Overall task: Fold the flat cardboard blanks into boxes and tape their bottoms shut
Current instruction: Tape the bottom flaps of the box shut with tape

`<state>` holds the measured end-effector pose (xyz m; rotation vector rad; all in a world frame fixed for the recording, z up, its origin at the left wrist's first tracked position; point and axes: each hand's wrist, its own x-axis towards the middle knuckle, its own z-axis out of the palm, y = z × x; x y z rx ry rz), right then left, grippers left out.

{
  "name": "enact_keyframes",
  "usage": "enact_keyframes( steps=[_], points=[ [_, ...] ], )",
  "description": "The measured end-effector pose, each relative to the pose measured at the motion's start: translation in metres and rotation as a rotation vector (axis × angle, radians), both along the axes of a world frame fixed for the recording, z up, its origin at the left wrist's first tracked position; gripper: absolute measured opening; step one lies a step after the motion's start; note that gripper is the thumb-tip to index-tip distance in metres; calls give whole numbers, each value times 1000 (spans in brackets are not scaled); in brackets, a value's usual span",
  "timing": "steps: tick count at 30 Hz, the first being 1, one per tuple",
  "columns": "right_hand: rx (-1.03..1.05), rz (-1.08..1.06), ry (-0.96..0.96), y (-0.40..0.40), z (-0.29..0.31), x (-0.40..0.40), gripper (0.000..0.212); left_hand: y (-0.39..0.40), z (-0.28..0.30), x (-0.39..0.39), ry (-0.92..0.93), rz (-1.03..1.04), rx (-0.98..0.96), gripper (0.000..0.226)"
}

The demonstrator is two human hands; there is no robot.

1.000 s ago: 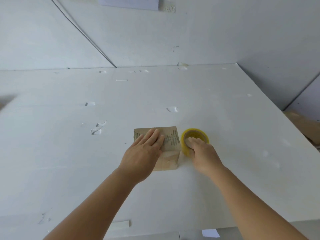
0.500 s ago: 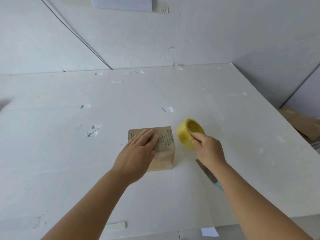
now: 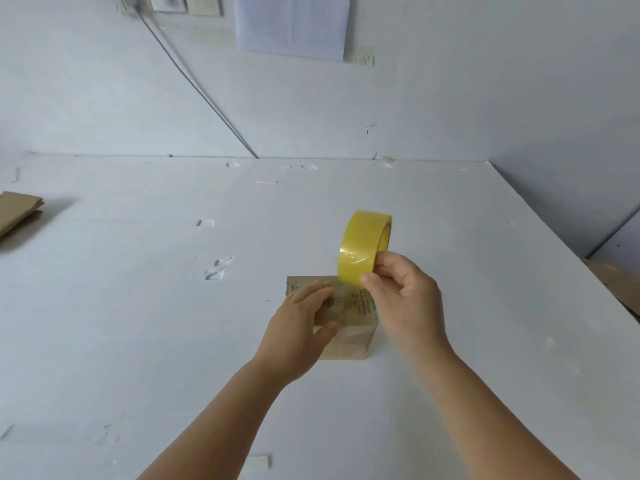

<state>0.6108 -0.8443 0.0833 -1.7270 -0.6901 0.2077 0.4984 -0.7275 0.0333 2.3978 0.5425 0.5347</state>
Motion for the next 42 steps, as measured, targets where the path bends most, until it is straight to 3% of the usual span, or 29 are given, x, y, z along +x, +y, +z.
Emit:
enact_keyframes(
  steps=[6,8,16,19,25,34,39,42],
  points=[
    [-5,36,-54,21,-24,-23,28,9,14,-8,-209,160,-568,43],
    [-4,39,-73,24,-28,-26,26,11,17,-10,-244,167,-647,47],
    [10,52,-141,30,-31,-23,28,10,38,-7,-395,269,-888,15],
    [18,52,-155,33,-35,-23,26,12,34,-2,-421,397,-940,6],
    [22,35,-186,38,-40,-21,20,12,27,3,-451,508,-901,12],
    [-21,49,-400,42,-47,-15,17,25,30,-3,-372,365,-995,21],
    [90,-19,-202,40,-47,-12,29,25,29,-4,-394,351,-1025,14],
    [16,-36,-284,42,-47,-8,26,22,28,-6,-387,328,-1056,25]
  ],
)
